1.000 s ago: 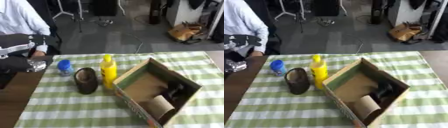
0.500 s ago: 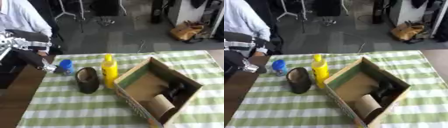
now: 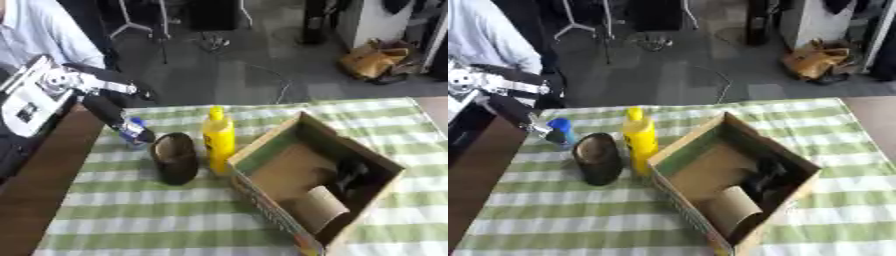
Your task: Pick up objects on the table and place them in the box.
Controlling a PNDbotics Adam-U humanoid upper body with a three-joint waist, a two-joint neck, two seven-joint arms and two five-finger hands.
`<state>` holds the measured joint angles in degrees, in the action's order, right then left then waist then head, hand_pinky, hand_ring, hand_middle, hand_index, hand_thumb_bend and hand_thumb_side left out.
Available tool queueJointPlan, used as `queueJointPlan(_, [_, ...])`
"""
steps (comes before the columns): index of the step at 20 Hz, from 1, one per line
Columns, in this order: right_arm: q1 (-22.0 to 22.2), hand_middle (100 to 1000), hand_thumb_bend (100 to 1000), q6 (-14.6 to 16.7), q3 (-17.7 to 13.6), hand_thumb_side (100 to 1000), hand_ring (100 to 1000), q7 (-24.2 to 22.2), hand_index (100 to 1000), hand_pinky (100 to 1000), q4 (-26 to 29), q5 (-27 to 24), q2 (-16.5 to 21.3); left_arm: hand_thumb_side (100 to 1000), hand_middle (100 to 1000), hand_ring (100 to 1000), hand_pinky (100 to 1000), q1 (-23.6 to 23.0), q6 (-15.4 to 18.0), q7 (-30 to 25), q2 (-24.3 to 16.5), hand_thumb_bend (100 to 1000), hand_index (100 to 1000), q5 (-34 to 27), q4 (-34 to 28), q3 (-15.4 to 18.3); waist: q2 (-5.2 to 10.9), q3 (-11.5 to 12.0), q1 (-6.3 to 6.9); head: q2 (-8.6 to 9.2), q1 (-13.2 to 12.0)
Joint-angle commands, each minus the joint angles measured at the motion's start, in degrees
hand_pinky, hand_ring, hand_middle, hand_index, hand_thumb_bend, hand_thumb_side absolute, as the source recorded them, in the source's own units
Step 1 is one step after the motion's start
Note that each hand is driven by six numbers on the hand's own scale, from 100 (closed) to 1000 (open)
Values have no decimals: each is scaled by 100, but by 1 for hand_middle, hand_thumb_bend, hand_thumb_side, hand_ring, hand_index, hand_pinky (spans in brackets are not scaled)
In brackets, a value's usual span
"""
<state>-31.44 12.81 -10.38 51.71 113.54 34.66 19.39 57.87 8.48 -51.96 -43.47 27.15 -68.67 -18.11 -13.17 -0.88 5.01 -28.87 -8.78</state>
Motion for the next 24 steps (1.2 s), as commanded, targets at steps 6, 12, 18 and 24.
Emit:
queueJointPlan(6, [-21,727,100,-16,21,1000,813,26,678,813,105,-71,132,723,1000,1000,782,406,-45,211,223,609,1000,-497,990,201,129,-4,35,-103,-32])
queueJointPlan(12, [-12,724,100,-10,51,1000,813,26,665,816,105,-94,100,717,1000,1000,731,661,-273,4,620,628,1000,-22,1735,225,131,-46,41,-95,-80])
queueJointPlan(18, [-14,721,100,-4,78,1000,812,26,662,817,105,-118,82,688,1000,1000,925,911,-237,0,1002,659,1000,741,2513,308,137,-156,62,-101,-173])
queueJointPlan(24, [-1,717,100,7,98,1000,811,26,650,820,105,-148,66,726,1000,1000,1000,1040,10,0,1248,669,1000,1141,2884,451,133,-199,96,-123,-217])
